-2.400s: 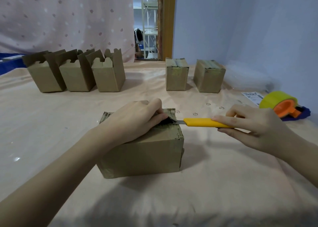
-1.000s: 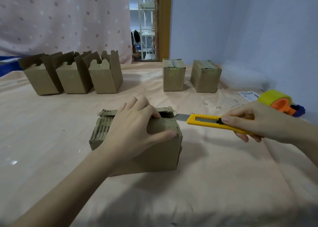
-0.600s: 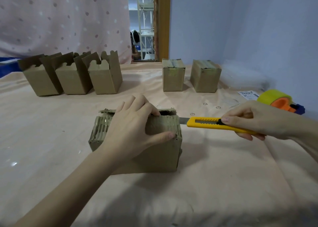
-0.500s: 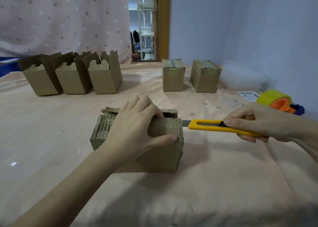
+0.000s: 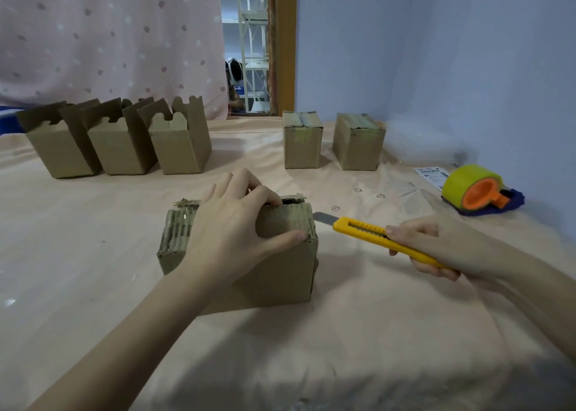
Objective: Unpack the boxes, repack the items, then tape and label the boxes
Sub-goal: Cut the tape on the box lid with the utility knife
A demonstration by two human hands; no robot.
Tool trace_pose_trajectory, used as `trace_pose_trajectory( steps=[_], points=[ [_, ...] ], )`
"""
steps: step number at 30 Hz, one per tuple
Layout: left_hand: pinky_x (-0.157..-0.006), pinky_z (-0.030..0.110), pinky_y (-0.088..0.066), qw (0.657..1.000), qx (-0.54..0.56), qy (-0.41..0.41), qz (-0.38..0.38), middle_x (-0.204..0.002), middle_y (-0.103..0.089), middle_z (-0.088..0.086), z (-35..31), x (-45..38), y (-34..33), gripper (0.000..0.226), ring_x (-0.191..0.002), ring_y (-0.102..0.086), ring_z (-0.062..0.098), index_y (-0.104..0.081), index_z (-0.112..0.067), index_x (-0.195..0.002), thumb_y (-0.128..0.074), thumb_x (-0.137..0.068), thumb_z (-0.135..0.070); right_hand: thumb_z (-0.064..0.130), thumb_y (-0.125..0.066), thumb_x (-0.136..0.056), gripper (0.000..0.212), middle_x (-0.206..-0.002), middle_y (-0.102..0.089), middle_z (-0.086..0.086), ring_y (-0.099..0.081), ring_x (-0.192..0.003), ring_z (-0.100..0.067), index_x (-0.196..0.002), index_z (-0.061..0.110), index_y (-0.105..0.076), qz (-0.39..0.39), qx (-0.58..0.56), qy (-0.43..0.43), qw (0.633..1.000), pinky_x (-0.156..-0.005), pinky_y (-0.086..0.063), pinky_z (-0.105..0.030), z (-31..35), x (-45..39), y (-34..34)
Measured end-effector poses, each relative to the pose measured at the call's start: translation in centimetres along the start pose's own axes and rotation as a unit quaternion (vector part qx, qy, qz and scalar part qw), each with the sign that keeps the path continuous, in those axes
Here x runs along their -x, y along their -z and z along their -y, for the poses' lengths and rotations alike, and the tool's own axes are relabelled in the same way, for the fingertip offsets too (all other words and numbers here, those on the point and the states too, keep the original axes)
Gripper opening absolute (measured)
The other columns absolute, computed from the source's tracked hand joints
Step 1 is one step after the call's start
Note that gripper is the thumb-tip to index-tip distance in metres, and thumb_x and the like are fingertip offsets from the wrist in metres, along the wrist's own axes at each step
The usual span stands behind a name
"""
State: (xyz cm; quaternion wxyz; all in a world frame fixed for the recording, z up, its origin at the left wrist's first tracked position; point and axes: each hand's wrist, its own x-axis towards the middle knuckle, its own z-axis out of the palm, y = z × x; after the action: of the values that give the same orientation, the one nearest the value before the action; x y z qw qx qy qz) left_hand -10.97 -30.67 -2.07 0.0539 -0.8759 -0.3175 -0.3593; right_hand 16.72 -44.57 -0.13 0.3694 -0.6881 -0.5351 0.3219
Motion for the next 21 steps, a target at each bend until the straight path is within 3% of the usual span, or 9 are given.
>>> trace_pose_trajectory(
  steps=[2, 7, 14, 18, 21],
  points=[
    [-0.068, 0.029, -0.031, 1.0, -0.016, 0.001, -0.008, -0.091, -0.045, -0.006, -0.3, 0.0, -0.1, 0.068, -0.083, -0.039, 0.014, -0.068, -0.019, -0.096, -0.045, -0.067, -0.077, 0.042, -0.051, -0.09, 0.04, -0.043, -0.043, -0.005, -0.029, -0.03, -0.011, -0.075, 0.008, -0.064, -0.005, 0.033, -0.051, 0.998, -0.033, -0.023, -0.016, 1.3, 0.7, -3.1],
    [-0.074, 0.03, -0.029, 0.999, -0.039, -0.004, 0.0, -0.096, -0.05, -0.004, -0.4, -0.2, -0.1, 0.068, -0.09, -0.035, 0.013, -0.068, -0.019, -0.096, -0.044, -0.069, -0.077, 0.03, -0.051, -0.096, 0.035, -0.044, -0.042, -0.005, -0.026, -0.032, -0.01, -0.075, 0.004, -0.06, -0.102, -0.117, -0.089, 0.984, -0.033, -0.02, -0.016, -1.3, 1.7, -5.3],
    [-0.084, 0.037, -0.04, 0.996, -0.022, -0.017, 0.08, -0.11, -0.055, -0.003, -0.3, -0.5, 0.0, 0.08, -0.102, -0.049, 0.02, -0.062, -0.019, -0.102, -0.038, -0.062, -0.084, 0.017, -0.042, -0.101, 0.033, -0.05, -0.048, -0.001, -0.031, -0.035, -0.008, -0.09, -0.007, -0.06, -0.133, -0.18, -0.068, 0.972, -0.036, -0.025, -0.016, -2.6, 2.5, -8.2],
    [-0.068, 0.029, -0.034, 0.995, -0.011, -0.026, 0.095, -0.103, -0.057, -0.006, -0.2, -1.0, -0.2, 0.084, -0.094, -0.054, 0.017, -0.057, -0.022, -0.104, -0.04, -0.055, -0.088, 0.012, -0.037, -0.102, 0.038, -0.044, -0.044, 0.001, -0.036, -0.035, -0.006, -0.072, -0.002, -0.056, -0.176, -0.158, -0.076, 0.969, -0.036, -0.029, -0.014, -3.3, 2.0, -8.4],
    [-0.062, 0.028, -0.031, 0.997, 0.011, -0.027, 0.076, -0.096, -0.059, -0.007, -0.6, -1.4, -0.5, 0.083, -0.088, -0.055, 0.017, -0.059, -0.021, -0.101, -0.044, -0.053, -0.086, 0.009, -0.034, -0.1, 0.032, -0.057, -0.048, -0.004, -0.042, -0.044, -0.009, -0.08, -0.002, -0.058, -0.193, -0.168, -0.107, 0.961, -0.038, -0.033, -0.014, -4.0, 1.0, -8.2]
  ],
)
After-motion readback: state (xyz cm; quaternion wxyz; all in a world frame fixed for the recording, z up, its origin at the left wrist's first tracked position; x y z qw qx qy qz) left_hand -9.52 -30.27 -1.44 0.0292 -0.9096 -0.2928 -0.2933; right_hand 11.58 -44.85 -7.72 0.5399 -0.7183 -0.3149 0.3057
